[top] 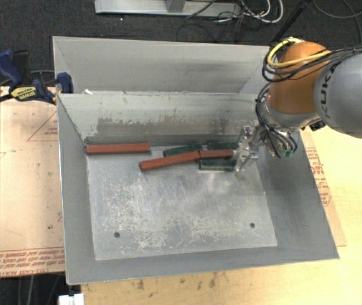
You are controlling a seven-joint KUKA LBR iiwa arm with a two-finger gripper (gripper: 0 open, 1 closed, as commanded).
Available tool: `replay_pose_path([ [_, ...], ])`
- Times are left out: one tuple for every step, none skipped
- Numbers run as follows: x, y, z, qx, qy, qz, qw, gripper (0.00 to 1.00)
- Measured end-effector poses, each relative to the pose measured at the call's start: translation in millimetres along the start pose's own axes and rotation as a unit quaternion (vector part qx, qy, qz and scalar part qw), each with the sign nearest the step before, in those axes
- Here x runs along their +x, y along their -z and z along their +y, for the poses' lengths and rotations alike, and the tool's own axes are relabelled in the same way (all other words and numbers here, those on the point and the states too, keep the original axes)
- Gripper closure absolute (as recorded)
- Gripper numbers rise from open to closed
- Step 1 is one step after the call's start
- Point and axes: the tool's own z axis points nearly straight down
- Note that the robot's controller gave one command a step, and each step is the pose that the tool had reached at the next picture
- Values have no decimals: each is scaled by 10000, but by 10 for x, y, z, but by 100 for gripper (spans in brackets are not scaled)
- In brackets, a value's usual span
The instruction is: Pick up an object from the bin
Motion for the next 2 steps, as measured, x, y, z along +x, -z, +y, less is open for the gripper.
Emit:
replay_pose_path([
  [16, 537, -8, -6, 57, 31, 10000, 100],
  [-5, 800, 15, 9, 87, -40, 10000, 100],
])
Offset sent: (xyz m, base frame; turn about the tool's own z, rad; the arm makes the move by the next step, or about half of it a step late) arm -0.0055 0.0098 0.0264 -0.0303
